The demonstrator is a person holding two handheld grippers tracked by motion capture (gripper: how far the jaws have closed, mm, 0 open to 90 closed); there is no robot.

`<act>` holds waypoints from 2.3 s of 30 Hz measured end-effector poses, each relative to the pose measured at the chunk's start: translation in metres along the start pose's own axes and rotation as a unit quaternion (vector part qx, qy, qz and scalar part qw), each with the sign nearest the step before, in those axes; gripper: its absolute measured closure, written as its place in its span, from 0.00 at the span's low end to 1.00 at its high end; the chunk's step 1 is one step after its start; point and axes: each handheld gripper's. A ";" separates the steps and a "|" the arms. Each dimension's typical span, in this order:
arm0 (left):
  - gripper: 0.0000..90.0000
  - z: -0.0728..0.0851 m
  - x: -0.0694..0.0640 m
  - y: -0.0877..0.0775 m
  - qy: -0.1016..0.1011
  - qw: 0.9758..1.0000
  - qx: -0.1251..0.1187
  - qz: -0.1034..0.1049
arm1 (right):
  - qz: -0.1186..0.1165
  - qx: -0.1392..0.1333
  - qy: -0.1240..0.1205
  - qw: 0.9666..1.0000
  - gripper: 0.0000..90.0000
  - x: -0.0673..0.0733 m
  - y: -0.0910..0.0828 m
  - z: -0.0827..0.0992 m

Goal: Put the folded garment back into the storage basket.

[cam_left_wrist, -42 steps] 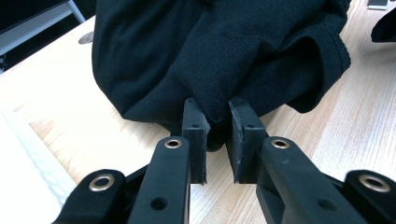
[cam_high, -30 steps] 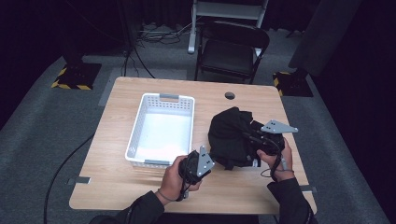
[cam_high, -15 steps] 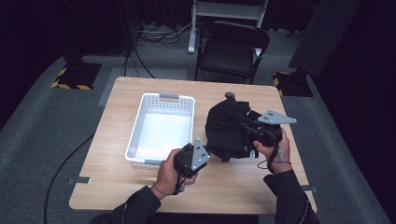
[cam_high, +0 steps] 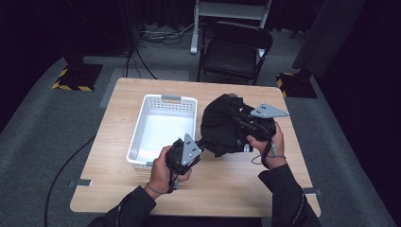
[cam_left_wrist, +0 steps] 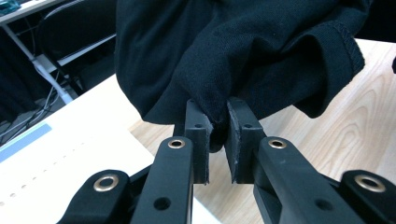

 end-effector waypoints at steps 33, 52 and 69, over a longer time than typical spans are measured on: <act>0.89 0.019 0.062 -0.043 -0.042 0.995 -0.001 -0.089 | -0.057 0.019 -0.001 0.998 0.85 0.048 0.079 -0.013; 0.89 0.060 0.082 -0.060 -0.075 0.989 0.041 -0.118 | -0.089 0.070 -0.026 0.993 0.85 0.084 0.129 0.001; 0.89 0.075 0.098 -0.069 -0.094 0.985 0.058 -0.135 | -0.100 0.093 -0.032 0.990 0.84 0.100 0.151 0.000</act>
Point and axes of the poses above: each handheld gripper's, and its own axes: y roughly forward along the jaws, z roughly out of its underside, x roughly to its left, and after that the axes turned 10 degrees about -x, right-handed
